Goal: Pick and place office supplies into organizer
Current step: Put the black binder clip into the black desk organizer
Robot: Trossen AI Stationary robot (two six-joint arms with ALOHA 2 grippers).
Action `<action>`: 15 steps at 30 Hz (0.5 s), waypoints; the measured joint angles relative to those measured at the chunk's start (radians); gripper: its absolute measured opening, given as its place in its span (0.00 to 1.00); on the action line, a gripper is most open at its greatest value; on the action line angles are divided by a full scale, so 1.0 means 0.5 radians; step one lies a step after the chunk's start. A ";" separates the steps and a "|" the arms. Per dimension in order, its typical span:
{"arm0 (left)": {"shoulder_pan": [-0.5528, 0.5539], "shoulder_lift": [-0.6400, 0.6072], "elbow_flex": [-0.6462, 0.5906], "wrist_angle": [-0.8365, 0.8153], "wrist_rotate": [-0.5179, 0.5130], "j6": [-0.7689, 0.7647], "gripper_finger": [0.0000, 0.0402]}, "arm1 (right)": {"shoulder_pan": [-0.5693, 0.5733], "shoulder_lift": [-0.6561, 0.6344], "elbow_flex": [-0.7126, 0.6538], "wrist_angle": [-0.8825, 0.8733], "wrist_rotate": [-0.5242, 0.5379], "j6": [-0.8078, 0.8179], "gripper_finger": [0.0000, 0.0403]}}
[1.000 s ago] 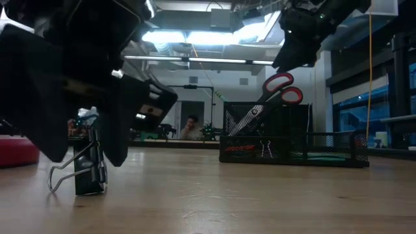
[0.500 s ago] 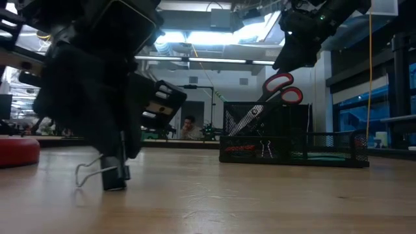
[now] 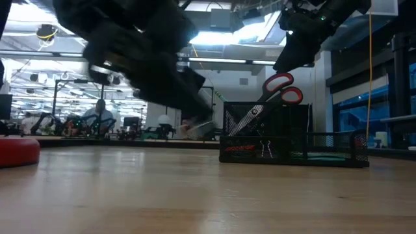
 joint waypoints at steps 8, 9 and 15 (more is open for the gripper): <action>0.206 -0.001 0.000 0.383 -0.267 0.161 0.09 | 0.000 0.000 -0.001 -0.001 0.000 -0.042 0.56; 0.222 -0.002 0.000 0.400 -0.275 0.156 0.09 | 0.000 0.000 -0.001 -0.002 0.000 -0.042 0.56; 0.264 0.044 0.000 0.432 -0.272 0.185 0.10 | 0.000 0.000 -0.001 -0.001 0.000 -0.043 0.56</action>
